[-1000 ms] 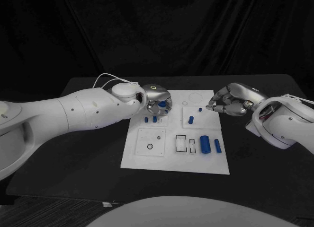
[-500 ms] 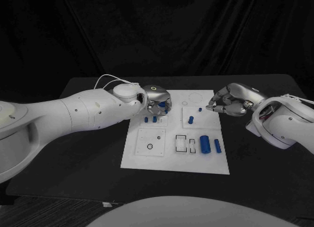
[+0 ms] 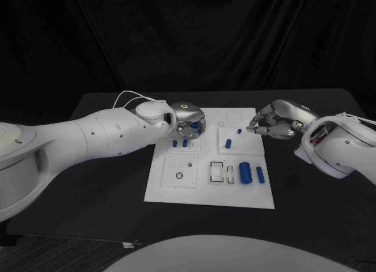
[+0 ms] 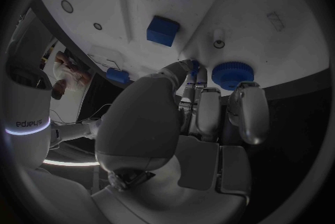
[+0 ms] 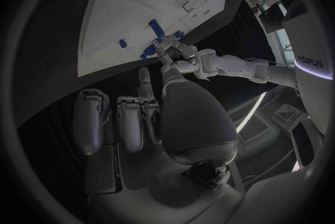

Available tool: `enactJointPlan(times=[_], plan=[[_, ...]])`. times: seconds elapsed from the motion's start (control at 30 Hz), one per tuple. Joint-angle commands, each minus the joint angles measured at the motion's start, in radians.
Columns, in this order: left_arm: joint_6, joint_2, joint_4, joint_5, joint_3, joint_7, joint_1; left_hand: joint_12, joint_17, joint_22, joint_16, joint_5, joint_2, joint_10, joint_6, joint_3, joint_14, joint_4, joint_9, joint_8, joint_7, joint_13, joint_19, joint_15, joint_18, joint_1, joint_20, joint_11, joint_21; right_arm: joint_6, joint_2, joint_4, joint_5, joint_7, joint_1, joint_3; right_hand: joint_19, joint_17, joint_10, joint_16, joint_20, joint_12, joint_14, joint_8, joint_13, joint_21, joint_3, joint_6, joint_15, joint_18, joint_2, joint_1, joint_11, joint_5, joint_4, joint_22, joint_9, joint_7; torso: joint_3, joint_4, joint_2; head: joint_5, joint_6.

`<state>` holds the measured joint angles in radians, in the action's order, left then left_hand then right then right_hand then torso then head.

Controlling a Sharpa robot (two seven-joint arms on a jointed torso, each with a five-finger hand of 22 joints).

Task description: Assemble the parts on the task board

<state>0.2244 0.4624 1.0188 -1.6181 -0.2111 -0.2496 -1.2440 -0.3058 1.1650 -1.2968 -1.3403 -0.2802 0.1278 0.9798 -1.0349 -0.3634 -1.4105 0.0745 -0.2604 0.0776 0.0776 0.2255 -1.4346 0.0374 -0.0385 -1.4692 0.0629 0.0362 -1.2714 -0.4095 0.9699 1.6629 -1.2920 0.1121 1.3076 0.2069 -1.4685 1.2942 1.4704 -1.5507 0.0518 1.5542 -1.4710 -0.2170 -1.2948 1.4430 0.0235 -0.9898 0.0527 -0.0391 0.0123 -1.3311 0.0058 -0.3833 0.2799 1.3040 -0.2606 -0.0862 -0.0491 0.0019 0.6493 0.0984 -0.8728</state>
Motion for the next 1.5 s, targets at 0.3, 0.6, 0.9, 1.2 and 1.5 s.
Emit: enactJointPlan(times=[0.3, 0.6, 0.9, 1.2, 1.5], plan=[[0.098, 0.068, 0.072, -0.005, 0.000, -0.029, 0.002, -0.009, 0.019, -0.183, -0.023, -0.022, 0.000, 0.075, -0.055, -0.044, -0.032, -0.026, -0.003, 0.028, 0.007, -0.025, 0.001, 0.012, -0.030, 0.006, -0.007, -0.003, 0.005, 0.009, -0.004, -0.005, 0.002, 0.006, -0.003, -0.001, -0.035, 0.255, 0.100, -0.007, 0.004, 0.017, -0.095, -0.010, -0.276, -0.012, 0.015, -0.001, 0.002, 0.003, -0.006, -0.014, 0.005, -0.015, 0.003, 0.219, -0.012, -0.003, -0.0001, 0.0007, 0.000, 0.001, 0.000], [0.121, 0.182, 0.186, -0.005, 0.000, -0.015, -0.050, 0.014, 0.009, -0.181, -0.018, 0.002, 0.005, 0.076, -0.055, -0.049, -0.031, -0.028, 0.000, 0.022, 0.007, -0.038, 0.002, 0.009, -0.031, 0.014, -0.005, -0.001, 0.012, 0.014, -0.004, -0.010, 0.005, 0.010, -0.004, -0.001, -0.033, 0.254, 0.100, -0.006, 0.004, 0.017, -0.094, -0.010, -0.276, -0.016, 0.015, 0.000, 0.001, 0.002, -0.006, -0.015, 0.005, -0.015, 0.003, 0.218, -0.012, -0.003, -0.0006, 0.0026, -0.001, 0.002, 0.000], [0.093, 0.249, 0.232, -0.005, 0.000, -0.008, -0.077, 0.030, 0.004, -0.180, -0.015, 0.019, 0.009, 0.076, -0.049, -0.051, -0.028, -0.025, 0.003, 0.013, 0.003, -0.048, 0.004, 0.011, -0.032, 0.025, -0.004, -0.004, 0.019, 0.017, -0.013, -0.018, 0.005, 0.007, -0.011, -0.001, -0.032, 0.252, 0.100, -0.005, 0.004, 0.017, -0.094, -0.010, -0.276, -0.017, 0.014, 0.000, 0.001, 0.001, -0.007, -0.016, 0.005, -0.014, 0.003, 0.217, -0.012, -0.003, -0.0019, 0.0012, -0.003, 0.016, 0.000], [0.058, 0.259, 0.219, -0.005, -0.001, -0.004, -0.069, 0.042, -0.003, -0.178, -0.011, 0.031, 0.011, 0.072, -0.040, -0.053, -0.024, -0.023, 0.006, 0.005, 0.004, -0.053, 0.007, 0.010, -0.033, 0.030, -0.004, -0.002, 0.025, 0.017, -0.014, -0.020, 0.005, 0.005, -0.016, -0.001, -0.032, 0.252, 0.100, -0.005, 0.004, 0.017, -0.094, -0.010, -0.276, -0.017, 0.014, 0.000, 0.001, 0.001, -0.007, -0.016, 0.005, -0.014, 0.003, 0.217, -0.012, -0.003, -0.0009, 0.0024, -0.003, 0.016, 0.000], [0.048, 0.246, 0.199, -0.005, -0.001, -0.009, -0.048, 0.047, -0.004, -0.178, -0.010, 0.037, 0.011, 0.073, -0.033, -0.055, -0.023, -0.022, 0.009, 0.000, 0.003, -0.056, 0.008, 0.010, -0.033, 0.032, -0.003, -0.003, 0.028, 0.016, -0.015, -0.021, 0.005, 0.003, -0.017, -0.001, -0.031, 0.251, 0.100, -0.004, 0.004, 0.017, -0.093, -0.010, -0.276, -0.020, 0.014, 0.000, 0.001, 0.001, -0.008, -0.017, 0.005, -0.015, 0.002, 0.216, -0.012, -0.003, 0.0017, 0.0012, 0.001, 0.014, 0.000]])
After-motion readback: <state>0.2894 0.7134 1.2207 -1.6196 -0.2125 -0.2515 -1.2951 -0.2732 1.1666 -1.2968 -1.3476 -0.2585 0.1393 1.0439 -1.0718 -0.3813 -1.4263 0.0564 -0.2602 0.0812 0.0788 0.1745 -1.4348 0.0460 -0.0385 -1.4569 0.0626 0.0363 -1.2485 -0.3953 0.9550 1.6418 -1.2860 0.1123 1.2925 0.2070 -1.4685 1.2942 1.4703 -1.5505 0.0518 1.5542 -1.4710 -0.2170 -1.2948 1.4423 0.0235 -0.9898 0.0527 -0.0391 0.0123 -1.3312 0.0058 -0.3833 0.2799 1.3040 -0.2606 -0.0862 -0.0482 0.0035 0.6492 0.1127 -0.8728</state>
